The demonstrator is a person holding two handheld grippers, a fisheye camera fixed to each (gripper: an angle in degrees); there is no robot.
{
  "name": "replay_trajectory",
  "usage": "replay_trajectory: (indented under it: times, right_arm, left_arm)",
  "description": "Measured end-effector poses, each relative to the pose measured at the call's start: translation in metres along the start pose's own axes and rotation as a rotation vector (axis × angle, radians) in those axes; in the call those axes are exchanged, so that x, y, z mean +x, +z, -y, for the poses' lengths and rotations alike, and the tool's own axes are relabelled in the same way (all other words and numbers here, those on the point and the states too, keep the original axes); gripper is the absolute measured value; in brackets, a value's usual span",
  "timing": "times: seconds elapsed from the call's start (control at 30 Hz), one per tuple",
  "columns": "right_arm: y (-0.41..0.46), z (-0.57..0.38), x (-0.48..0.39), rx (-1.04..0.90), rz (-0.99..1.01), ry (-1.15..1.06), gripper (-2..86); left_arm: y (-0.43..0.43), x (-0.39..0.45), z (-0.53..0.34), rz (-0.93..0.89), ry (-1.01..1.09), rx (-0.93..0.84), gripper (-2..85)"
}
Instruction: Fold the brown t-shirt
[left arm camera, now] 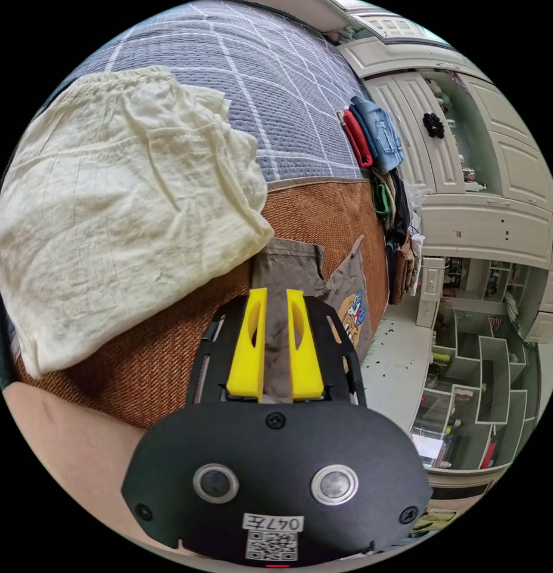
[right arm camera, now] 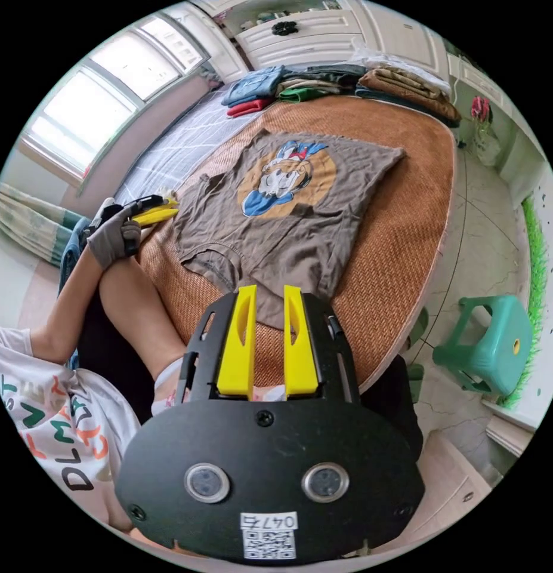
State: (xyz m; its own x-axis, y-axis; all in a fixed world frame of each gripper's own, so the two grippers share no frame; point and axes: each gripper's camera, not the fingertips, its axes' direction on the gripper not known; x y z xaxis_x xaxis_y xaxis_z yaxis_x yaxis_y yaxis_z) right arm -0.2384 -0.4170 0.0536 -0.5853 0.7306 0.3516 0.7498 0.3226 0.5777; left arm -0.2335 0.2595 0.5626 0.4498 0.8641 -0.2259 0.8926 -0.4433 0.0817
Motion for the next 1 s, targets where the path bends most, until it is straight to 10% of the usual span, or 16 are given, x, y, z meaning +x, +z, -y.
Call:
replay_trajectory:
  times: [0.9,1.0]
  right_arm:
    - [-0.043,-0.057,-0.01,0.174,0.142,0.113,1.4]
    - [-0.051,-0.065,-0.014,0.194,0.148,0.125,1.3]
  left_arm:
    - [-0.005,0.194,0.033,-0.002,-0.037,0.121,-0.5]
    - [-0.009,0.264,0.02,-0.038,0.193,0.172,-0.9]
